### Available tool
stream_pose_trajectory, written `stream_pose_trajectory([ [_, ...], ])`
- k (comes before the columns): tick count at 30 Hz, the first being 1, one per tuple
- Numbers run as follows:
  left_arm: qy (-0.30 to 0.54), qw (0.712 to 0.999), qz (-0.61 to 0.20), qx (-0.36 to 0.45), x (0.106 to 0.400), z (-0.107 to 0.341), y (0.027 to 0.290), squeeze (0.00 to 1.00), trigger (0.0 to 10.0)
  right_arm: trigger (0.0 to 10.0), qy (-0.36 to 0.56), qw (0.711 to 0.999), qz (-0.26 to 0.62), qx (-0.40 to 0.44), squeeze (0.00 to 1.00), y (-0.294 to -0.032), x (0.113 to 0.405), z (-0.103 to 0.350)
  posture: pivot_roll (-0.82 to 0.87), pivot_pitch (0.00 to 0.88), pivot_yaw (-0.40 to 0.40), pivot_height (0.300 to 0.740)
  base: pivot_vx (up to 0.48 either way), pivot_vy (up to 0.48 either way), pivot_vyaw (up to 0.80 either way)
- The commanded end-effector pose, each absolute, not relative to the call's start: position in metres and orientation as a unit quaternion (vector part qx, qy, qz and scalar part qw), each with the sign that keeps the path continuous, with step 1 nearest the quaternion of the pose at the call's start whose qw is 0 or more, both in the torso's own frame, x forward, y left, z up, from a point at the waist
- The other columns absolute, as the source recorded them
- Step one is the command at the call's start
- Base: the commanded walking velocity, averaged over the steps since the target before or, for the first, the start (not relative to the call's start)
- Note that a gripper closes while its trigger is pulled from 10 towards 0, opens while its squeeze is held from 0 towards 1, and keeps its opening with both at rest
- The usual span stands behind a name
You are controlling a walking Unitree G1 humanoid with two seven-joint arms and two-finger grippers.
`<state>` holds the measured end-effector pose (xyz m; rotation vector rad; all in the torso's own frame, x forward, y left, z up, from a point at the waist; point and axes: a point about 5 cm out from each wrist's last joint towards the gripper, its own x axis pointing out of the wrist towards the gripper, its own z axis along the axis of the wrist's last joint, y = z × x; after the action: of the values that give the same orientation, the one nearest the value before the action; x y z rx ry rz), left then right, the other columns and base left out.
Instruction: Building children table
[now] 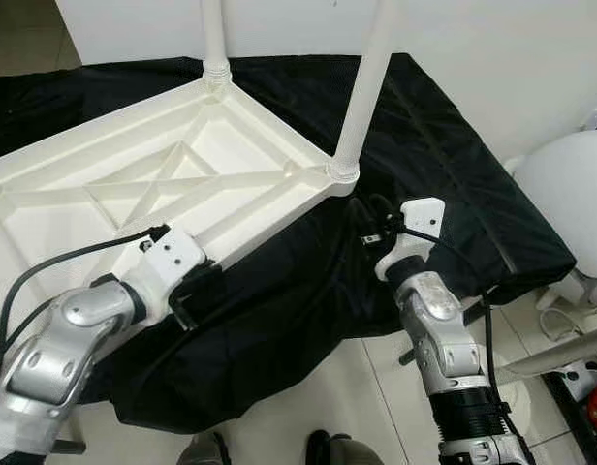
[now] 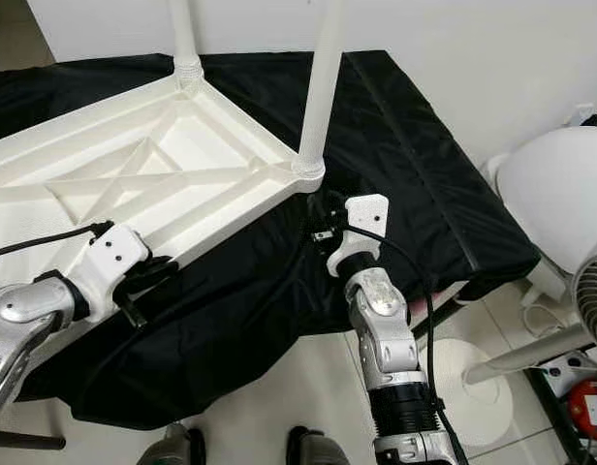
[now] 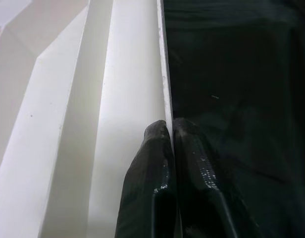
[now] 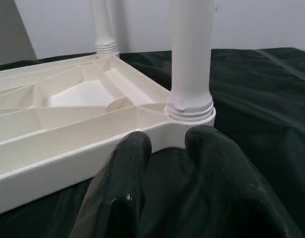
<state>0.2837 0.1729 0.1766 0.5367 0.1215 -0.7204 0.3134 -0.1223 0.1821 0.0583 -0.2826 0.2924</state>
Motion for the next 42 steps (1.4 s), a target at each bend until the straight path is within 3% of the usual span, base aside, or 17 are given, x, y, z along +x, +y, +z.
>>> stream_pose_trajectory([
  [1,0.023,0.932,-0.266,0.245,0.289,0.181,0.179,1.00,10.0,10.0,-0.130,0.981,0.141,0.024,0.00,-0.123,0.310,0.177,0.14,0.215,-0.035,0.740,0.000,0.000,0.00],
  [9,-0.022,0.930,-0.282,0.234,0.280,0.192,0.174,1.00,10.0,10.0,-0.130,0.981,0.143,0.027,0.00,-0.122,0.310,0.177,0.15,0.216,-0.036,0.740,0.000,0.000,0.00],
  [10,-0.041,0.931,-0.279,0.232,0.278,0.196,0.172,0.25,10.0,10.0,-0.130,0.981,0.144,0.027,0.00,-0.121,0.311,0.177,0.15,0.219,-0.038,0.740,0.000,0.000,0.00],
  [11,-0.054,0.934,-0.274,0.224,0.275,0.199,0.172,0.00,10.0,10.0,-0.130,0.981,0.144,0.027,0.00,-0.121,0.311,0.177,0.15,0.219,-0.038,0.740,0.000,0.000,0.00],
  [17,-0.073,0.943,-0.263,0.189,0.267,0.203,0.174,0.00,10.0,10.0,-0.132,0.980,0.144,0.026,0.00,-0.121,0.312,0.178,0.16,0.218,-0.036,0.740,0.000,0.000,0.00],
  [21,-0.102,0.954,-0.256,0.120,0.243,0.211,0.181,0.00,10.0,10.0,-0.134,0.980,0.144,0.025,0.00,-0.121,0.314,0.178,0.18,0.217,-0.033,0.740,0.000,0.000,0.00],
  [29,-0.123,0.949,-0.273,0.099,0.207,0.214,0.187,0.00,10.0,10.0,-0.138,0.978,0.154,0.026,0.00,-0.117,0.320,0.181,0.21,0.207,-0.045,0.740,0.000,0.000,0.00],
  [35,-0.130,0.946,-0.280,0.098,0.195,0.213,0.188,0.00,10.0,10.0,-0.140,0.977,0.159,0.026,0.00,-0.115,0.322,0.182,0.22,0.201,-0.054,0.740,0.000,0.000,0.00],
  [36,-0.110,0.940,-0.310,0.094,0.180,0.210,0.194,0.00,10.0,10.0,-0.142,0.976,0.164,0.026,0.00,-0.113,0.325,0.184,0.23,0.203,-0.069,0.740,0.000,0.000,0.00],
  [42,-0.050,0.924,-0.356,0.127,0.157,0.207,0.214,0.00,10.0,10.0,-0.141,0.975,0.170,0.021,0.00,-0.114,0.329,0.184,0.25,0.203,-0.084,0.740,0.000,0.000,0.00],
])
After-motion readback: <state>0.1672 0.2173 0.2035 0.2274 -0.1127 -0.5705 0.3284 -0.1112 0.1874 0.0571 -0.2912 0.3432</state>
